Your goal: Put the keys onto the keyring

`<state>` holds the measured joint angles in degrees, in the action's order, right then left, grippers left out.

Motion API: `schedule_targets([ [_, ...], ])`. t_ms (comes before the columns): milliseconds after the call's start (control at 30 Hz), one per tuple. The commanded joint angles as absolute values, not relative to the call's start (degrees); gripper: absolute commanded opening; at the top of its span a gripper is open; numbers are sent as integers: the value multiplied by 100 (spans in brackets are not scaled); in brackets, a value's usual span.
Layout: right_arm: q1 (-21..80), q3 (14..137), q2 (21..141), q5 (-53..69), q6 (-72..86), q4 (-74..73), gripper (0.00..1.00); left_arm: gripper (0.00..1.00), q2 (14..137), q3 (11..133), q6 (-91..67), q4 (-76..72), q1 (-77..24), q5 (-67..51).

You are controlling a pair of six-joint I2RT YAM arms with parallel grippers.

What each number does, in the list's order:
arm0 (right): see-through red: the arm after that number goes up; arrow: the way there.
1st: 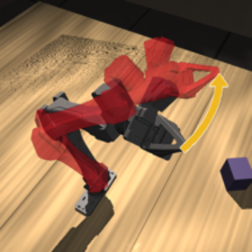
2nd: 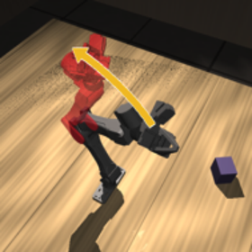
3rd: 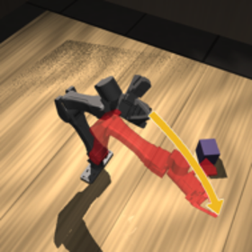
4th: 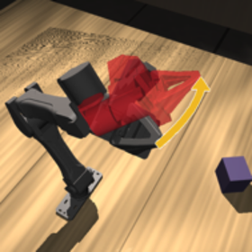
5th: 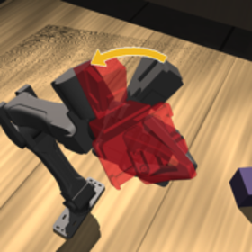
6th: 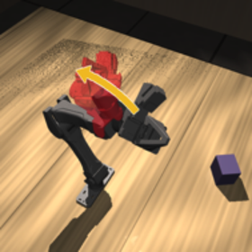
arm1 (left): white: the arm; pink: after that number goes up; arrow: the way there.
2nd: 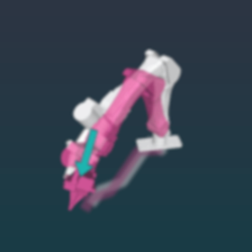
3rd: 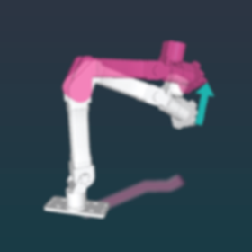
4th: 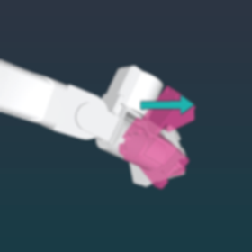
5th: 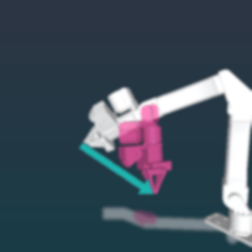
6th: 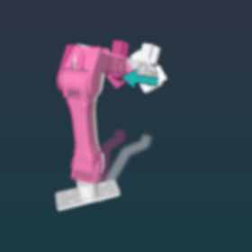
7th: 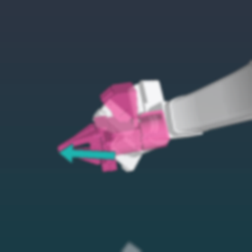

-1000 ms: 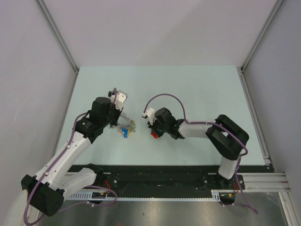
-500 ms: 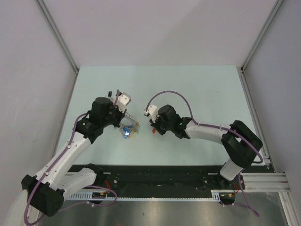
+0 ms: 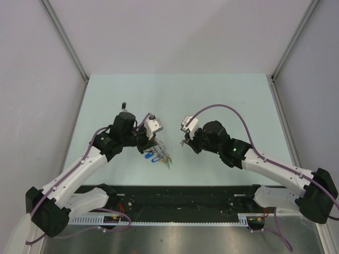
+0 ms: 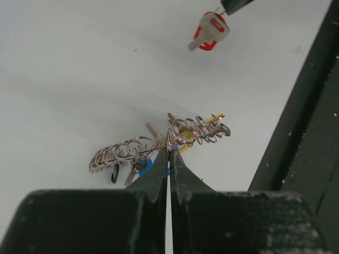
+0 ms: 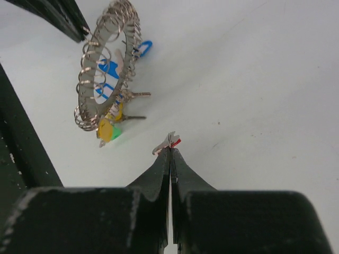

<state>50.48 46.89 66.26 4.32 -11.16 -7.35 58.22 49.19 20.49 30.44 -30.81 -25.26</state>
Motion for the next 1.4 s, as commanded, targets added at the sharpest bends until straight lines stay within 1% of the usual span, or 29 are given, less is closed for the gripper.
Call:
schedule_targets([
  [0, 5124, 4474, 6084, 518, -1072, -782, 0, 0, 5853, 5115, 2478, 2962, -3532, -3278],
  [133, 5124, 4088, 5862, 676, -1090, -239, 0, 0, 5889, 5124, 2514, 2962, -3849, -3208],
  [367, 5115, 4034, 6099, 1774, -1309, 368, 0, 0, 5757, 4975, 2549, 2786, -3911, -3260],
  [467, 5124, 4017, 6187, 2047, -1415, 553, 0, 0, 5704, 4922, 2593, 2733, -3920, -3348],
  [733, 5124, 4017, 6477, 2171, -1591, 914, 0, 1, 5546, 4773, 2698, 2646, -3955, -3524],
  [867, 5124, 4025, 6539, 2478, -1582, 1063, 0, 0, 5563, 4764, 2689, 2637, -3955, -3498],
  [1367, 5124, 4025, 6583, 2865, -1837, 1072, 0, 0, 5537, 4737, 2707, 2619, -3964, -3560],
])
